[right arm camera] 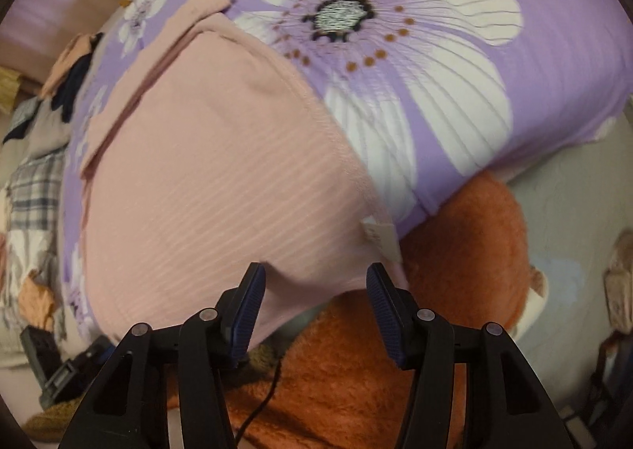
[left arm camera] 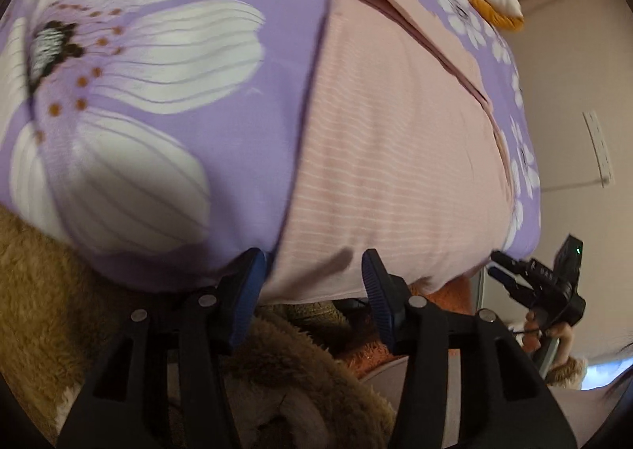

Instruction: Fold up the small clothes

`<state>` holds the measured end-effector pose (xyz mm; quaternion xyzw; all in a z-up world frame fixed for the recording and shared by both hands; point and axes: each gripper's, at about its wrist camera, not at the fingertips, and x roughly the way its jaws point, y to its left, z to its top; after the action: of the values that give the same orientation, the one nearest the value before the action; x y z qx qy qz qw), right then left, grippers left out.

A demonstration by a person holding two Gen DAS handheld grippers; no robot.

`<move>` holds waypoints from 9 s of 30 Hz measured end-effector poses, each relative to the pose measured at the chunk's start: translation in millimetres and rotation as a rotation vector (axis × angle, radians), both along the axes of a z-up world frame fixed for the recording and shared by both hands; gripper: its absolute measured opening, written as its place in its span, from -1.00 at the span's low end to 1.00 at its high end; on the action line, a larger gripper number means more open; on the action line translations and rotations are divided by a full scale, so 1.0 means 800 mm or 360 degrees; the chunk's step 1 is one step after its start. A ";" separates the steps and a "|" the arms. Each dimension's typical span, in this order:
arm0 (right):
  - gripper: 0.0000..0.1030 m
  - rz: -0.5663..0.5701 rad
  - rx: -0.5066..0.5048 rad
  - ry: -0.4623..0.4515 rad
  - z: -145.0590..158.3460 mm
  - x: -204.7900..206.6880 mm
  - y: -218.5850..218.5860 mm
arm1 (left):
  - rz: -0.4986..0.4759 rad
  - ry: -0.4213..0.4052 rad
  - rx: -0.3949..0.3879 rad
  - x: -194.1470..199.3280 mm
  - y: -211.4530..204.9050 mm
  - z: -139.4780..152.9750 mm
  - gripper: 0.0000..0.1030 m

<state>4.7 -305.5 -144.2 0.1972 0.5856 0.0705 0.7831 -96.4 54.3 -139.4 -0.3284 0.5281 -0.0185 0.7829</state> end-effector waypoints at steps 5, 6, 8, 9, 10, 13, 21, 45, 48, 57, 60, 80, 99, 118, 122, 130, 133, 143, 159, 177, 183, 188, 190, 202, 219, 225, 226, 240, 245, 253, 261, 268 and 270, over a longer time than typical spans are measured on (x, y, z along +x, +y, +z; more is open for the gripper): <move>0.08 0.0034 -0.0111 -0.0105 0.030 0.001 0.000 | 0.0085 -0.0031 0.0065 0.000 0.003 0.018 -0.04; 0.08 0.0033 -0.0109 -0.0106 0.029 0.002 -0.002 | 0.0087 -0.0050 0.0069 0.002 0.004 0.020 -0.04; 0.08 0.0009 -0.0071 -0.0045 0.013 0.007 -0.007 | 0.0074 -0.0082 0.0064 0.005 0.002 0.022 -0.04; 0.08 0.0012 -0.0052 -0.0011 0.006 0.009 -0.007 | 0.0050 -0.0095 0.0070 0.010 -0.001 0.023 -0.04; 0.08 0.0024 -0.0029 0.0013 -0.002 0.011 -0.006 | 0.0020 -0.0094 0.0080 0.015 -0.006 0.021 -0.04; 0.08 0.0088 0.0035 -0.0013 -0.011 0.011 -0.003 | -0.0088 -0.0075 0.0119 0.026 -0.021 0.012 -0.04; -0.92 0.0333 0.0065 -0.0120 0.011 -0.003 0.025 | -0.0201 -0.0092 0.0264 0.041 -0.044 0.008 -0.78; -0.93 0.0209 0.0278 -0.0455 0.080 0.173 0.054 | 0.0014 -0.0379 0.0105 0.166 0.031 0.071 -0.85; -0.93 0.0100 0.0231 -0.0376 0.060 0.192 0.043 | 0.0044 -0.0302 0.0101 0.187 0.034 0.057 -0.85; -0.93 0.0103 0.0202 -0.0342 0.048 0.189 0.037 | 0.0034 -0.0182 0.0149 0.197 0.025 0.042 -0.55; -0.83 0.0083 0.0248 -0.0359 0.057 0.177 0.026 | 0.0042 -0.0186 0.0097 0.181 0.024 0.053 0.09; -0.87 0.0284 0.0331 -0.0400 0.063 0.139 0.059 | 0.0041 -0.0170 -0.0096 0.143 -0.019 0.040 -0.77; -0.90 0.0360 0.0461 -0.0615 0.143 0.203 0.066 | 0.0190 -0.0531 -0.0050 0.169 0.031 0.130 -0.80; -0.90 0.0308 0.0390 -0.0480 0.110 0.295 0.090 | 0.0246 -0.0393 0.0041 0.258 0.066 0.101 -0.78; -0.90 0.0276 0.0347 -0.0390 0.082 0.319 0.098 | 0.0247 -0.0310 0.0065 0.282 0.071 0.080 -0.74; -0.90 0.0231 0.0267 -0.0326 0.053 0.335 0.102 | 0.0231 -0.0232 -0.0058 0.306 0.083 0.055 -0.40; -0.90 0.0192 0.0301 -0.0341 0.053 0.335 0.095 | 0.0258 -0.0256 -0.0150 0.304 0.086 0.057 -0.11; -0.19 0.0034 0.0146 -0.0598 0.108 0.312 0.054 | 0.0464 -0.0398 0.0063 0.279 0.117 0.100 0.34; -0.03 0.0394 -0.0067 -0.0500 0.068 0.320 0.122 | 0.0367 -0.0265 0.0247 0.295 0.104 0.048 -0.13; -0.87 0.0332 -0.0174 -0.0865 0.125 0.272 0.123 | 0.0357 -0.0495 0.0363 0.273 0.072 0.081 -0.90; -0.87 0.0315 -0.0112 -0.0955 0.152 0.255 0.114 | 0.0376 -0.0549 0.0348 0.260 0.071 0.102 -0.90; -0.87 0.0293 -0.0091 -0.1007 0.168 0.244 0.107 | 0.0356 -0.0610 0.0331 0.253 0.070 0.118 -0.90; -0.87 0.0283 -0.0081 -0.1023 0.174 0.245 0.104 | 0.0340 -0.0643 0.0349 0.254 0.068 0.127 -0.90; -0.87 0.0271 -0.0158 -0.1002 0.180 0.306 0.111 | 0.0306 -0.0651 0.0405 0.320 0.090 0.145 -0.90; -0.87 0.0262 -0.0281 -0.0558 0.065 0.388 0.118 | 0.0258 -0.0298 0.0428 0.395 0.111 0.047 -0.88; -0.87 0.0220 -0.0283 -0.0539 0.058 0.387 0.113 | 0.0302 -0.0250 0.0372 0.395 0.116 0.030 -0.81; -0.87 0.0216 -0.0272 -0.0536 0.057 0.386 0.111 | 0.0296 -0.0252 0.0388 0.395 0.115 0.031 -0.81; 0.17 0.0199 -0.0436 -0.0499 0.075 0.375 0.118 | 0.0183 -0.0280 0.0493 0.369 0.093 0.059 0.06; 0.41 0.0154 -0.0134 -0.0521 0.105 0.328 0.095 | 0.0221 -0.0337 0.0458 0.318 0.088 0.084 0.54; 0.51 -0.0038 0.0105 -0.0420 0.078 0.247 0.059 | 0.0278 -0.0223 0.0309 0.253 0.084 0.063 0.62; 0.50 -0.0119 0.0231 -0.0307 0.045 0.196 0.043 | 0.0216 -0.0175 0.0069 0.230 0.063 0.034 0.58; 0.50 -0.0071 0.0221 -0.0338 0.038 0.178 0.058 | 0.0150 -0.0201 0.0098 0.236 0.043 0.028 0.37; 0.50 -0.0080 0.0238 -0.0370 0.037 0.181 0.060 | 0.0145 -0.0204 0.0091 0.240 0.042 0.026 0.27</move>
<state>149.7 -257.4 -114.9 0.2601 0.4791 0.1166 0.8302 95.9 88.3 -118.3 -0.3278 0.4618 0.0113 0.8241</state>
